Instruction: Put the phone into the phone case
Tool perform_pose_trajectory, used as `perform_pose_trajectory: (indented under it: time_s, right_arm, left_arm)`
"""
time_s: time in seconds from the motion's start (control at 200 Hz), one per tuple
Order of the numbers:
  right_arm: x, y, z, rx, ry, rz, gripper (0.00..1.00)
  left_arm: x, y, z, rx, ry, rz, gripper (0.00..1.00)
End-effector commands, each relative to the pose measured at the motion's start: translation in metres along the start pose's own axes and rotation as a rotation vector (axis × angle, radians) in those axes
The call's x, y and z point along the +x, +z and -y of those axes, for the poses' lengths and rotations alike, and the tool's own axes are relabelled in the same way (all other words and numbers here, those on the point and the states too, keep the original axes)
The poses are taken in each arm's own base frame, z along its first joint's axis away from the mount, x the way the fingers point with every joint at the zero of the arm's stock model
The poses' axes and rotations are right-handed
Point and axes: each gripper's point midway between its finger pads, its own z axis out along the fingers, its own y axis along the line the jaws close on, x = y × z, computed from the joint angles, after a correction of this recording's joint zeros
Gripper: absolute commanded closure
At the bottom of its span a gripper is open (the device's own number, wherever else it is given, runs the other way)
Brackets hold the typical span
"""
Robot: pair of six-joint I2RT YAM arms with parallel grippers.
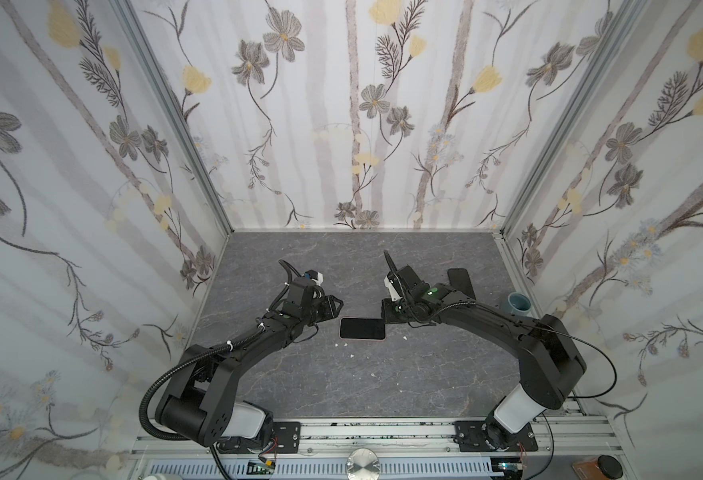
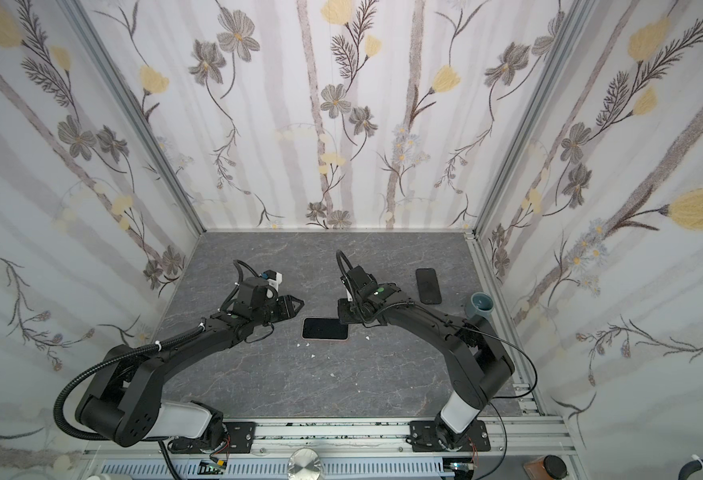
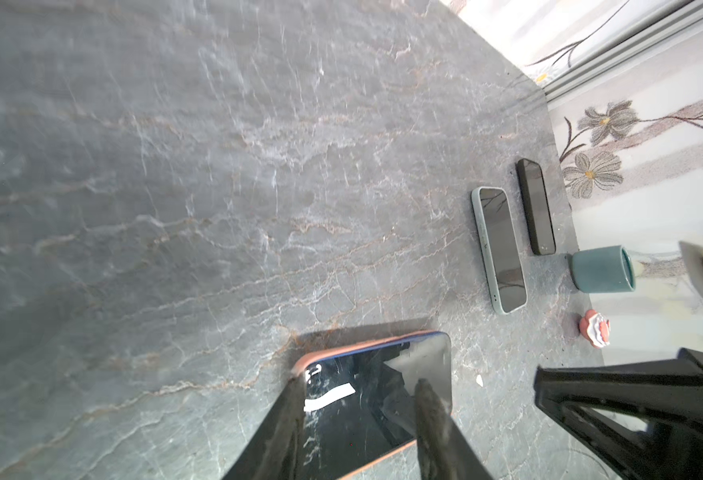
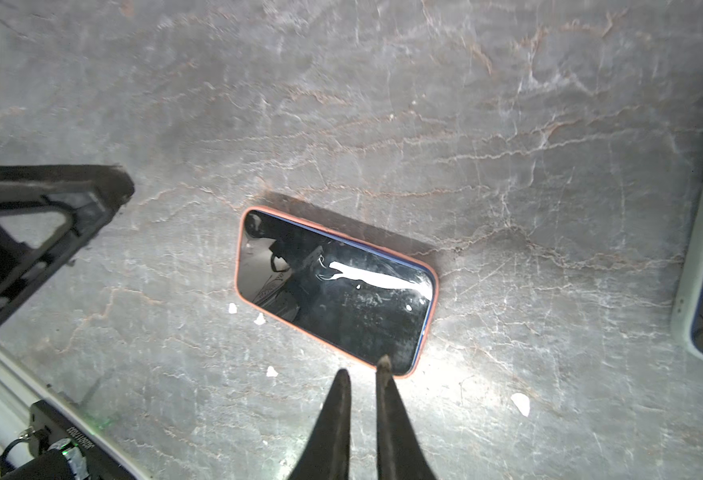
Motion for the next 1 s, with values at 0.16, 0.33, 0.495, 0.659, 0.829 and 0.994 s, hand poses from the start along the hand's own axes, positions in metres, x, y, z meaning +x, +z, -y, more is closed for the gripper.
perform_pose_trajectory:
  time_s: [0.16, 0.33, 0.495, 0.659, 0.829, 0.994]
  right_arm:
    - [-0.042, -0.064, -0.011, -0.029, -0.121, 0.294, 0.8]
    - [-0.047, -0.072, -0.002, 0.009, -0.136, 0.342, 0.6]
    - [-0.047, -0.069, 0.002, 0.037, -0.155, 0.323, 0.48]
    - [-0.044, -0.058, 0.007, 0.073, -0.177, 0.271, 0.48]
    - [-0.037, -0.038, 0.01, 0.088, -0.195, 0.206, 0.48]
    - [-0.033, -0.019, 0.006, 0.072, -0.203, 0.134, 0.48]
  left_arm:
    - [-0.045, -0.012, 0.004, -0.067, 0.203, 0.138, 0.5]
    - [-0.037, -0.007, -0.003, -0.058, 0.211, 0.116, 0.46]
    - [-0.028, 0.001, -0.002, -0.028, 0.184, 0.069, 0.43]
    - [-0.013, 0.018, -0.009, -0.03, 0.115, -0.026, 0.43]
    - [0.005, 0.033, -0.017, -0.041, 0.047, -0.127, 0.44]
    - [0.02, 0.037, -0.021, -0.036, 0.0, -0.187, 0.45]
